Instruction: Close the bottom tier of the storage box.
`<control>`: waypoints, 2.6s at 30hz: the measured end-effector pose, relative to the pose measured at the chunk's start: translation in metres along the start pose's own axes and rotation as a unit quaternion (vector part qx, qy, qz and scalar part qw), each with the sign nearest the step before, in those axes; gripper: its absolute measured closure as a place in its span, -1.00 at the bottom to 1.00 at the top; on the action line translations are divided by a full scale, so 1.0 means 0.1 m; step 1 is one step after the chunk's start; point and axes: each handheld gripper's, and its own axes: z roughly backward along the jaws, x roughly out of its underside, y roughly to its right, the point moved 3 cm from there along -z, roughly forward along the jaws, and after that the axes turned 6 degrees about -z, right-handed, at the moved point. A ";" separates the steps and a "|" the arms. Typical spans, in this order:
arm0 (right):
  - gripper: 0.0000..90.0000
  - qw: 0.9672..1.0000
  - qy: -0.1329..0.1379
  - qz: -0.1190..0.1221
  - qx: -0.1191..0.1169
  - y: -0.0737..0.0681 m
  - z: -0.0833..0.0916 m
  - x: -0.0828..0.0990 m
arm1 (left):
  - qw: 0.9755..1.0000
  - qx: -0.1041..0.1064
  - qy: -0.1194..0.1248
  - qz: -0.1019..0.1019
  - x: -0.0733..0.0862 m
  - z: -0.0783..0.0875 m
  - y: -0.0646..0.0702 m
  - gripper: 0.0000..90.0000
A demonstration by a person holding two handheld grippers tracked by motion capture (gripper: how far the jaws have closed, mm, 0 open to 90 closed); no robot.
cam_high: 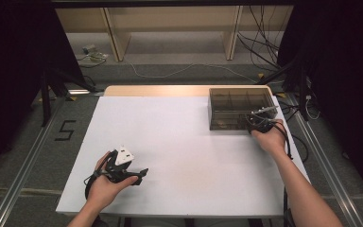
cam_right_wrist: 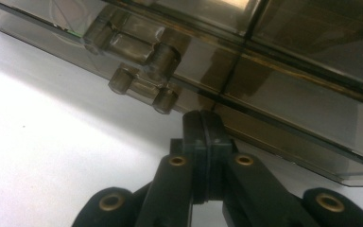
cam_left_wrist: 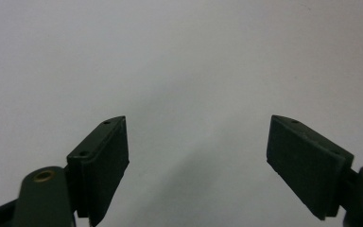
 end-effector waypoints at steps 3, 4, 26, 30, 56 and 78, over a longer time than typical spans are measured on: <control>1.00 1.000 -0.002 -0.005 -0.004 0.00 -0.01 0.00 | 1.000 0.000 0.001 0.000 0.00 0.00 0.00 -0.52; 1.00 1.000 -0.002 -0.005 -0.004 0.00 -0.01 0.00 | 1.000 0.000 0.000 0.000 0.00 0.00 0.00 -0.52; 0.70 1.000 0.017 0.000 -0.027 -0.03 0.21 0.10 | 1.000 0.001 -0.001 -0.002 0.00 0.00 0.01 -0.52; 0.48 0.999 0.014 0.007 -0.043 -0.10 0.26 0.17 | 1.000 0.001 -0.002 -0.005 0.00 0.00 0.01 -0.52; -0.37 0.991 0.069 0.027 -0.113 -0.53 0.65 0.59 | 1.000 0.004 -0.005 -0.002 0.01 0.00 0.02 -0.53; -0.50 0.979 0.083 0.079 -0.169 -0.76 0.93 1.07 | 1.000 0.008 -0.012 -0.001 0.03 -0.02 0.03 -0.56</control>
